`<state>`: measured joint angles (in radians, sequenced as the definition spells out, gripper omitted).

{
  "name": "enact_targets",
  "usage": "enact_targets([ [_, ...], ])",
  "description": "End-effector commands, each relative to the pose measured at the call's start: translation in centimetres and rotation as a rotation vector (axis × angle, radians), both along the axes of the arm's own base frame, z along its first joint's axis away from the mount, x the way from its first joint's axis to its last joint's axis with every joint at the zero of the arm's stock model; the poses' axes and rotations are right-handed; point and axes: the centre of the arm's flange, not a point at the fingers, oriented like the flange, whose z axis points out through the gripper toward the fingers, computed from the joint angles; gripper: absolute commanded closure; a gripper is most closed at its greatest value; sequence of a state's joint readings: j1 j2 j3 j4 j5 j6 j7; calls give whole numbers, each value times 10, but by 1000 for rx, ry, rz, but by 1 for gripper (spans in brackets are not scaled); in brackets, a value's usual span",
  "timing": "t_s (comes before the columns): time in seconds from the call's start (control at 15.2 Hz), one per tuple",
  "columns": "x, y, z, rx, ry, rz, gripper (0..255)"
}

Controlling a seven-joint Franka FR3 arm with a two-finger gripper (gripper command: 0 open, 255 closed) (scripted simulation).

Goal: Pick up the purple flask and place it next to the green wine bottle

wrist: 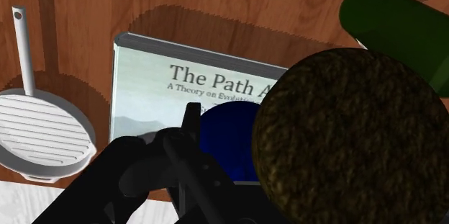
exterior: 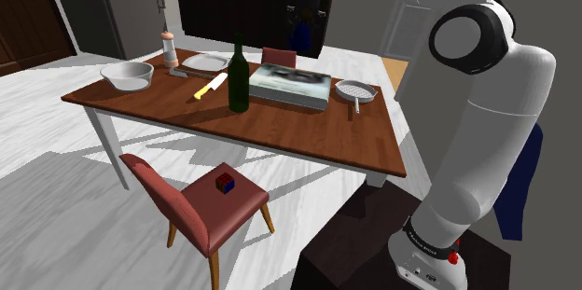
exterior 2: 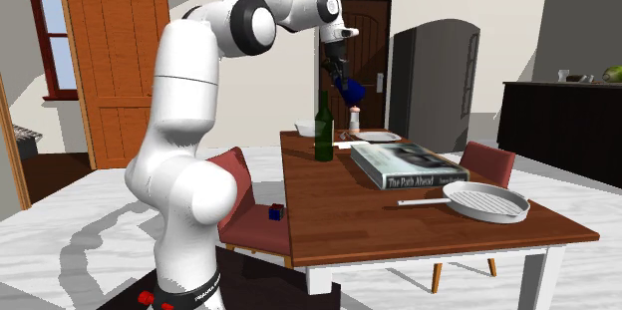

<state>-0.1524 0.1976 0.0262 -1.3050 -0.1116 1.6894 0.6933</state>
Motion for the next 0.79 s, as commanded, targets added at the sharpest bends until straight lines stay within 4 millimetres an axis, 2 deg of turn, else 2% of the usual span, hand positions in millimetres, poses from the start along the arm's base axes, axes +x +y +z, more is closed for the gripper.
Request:
enact_targets([
  [0.0,0,0,-12,0,-1,0,255],
  [0.73,0,0,-70,0,-1,0,255],
])
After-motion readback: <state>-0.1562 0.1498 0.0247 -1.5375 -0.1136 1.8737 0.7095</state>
